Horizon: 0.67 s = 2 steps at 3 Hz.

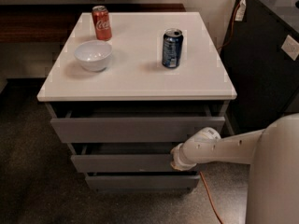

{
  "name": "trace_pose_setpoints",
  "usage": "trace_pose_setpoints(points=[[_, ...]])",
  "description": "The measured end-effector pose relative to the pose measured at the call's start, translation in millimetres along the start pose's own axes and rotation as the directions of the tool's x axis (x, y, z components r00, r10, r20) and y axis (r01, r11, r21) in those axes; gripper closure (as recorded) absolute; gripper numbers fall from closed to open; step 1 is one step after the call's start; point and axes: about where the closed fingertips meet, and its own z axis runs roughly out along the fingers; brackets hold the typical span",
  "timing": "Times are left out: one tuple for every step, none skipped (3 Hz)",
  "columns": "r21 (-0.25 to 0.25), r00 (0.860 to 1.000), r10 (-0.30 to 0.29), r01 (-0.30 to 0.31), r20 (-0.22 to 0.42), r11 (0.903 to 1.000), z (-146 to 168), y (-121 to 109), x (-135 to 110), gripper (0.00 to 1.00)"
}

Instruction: Open middle drawer

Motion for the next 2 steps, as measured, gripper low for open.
trace_pose_setpoints(points=[[-0.023,1.000,-0.017,0.016,-0.001,0.9996,0.1,6.9,-4.5,0.92],[-0.023,1.000,-0.017,0.017,-0.001,0.9996,-1.3,6.5,-4.9,1.00]])
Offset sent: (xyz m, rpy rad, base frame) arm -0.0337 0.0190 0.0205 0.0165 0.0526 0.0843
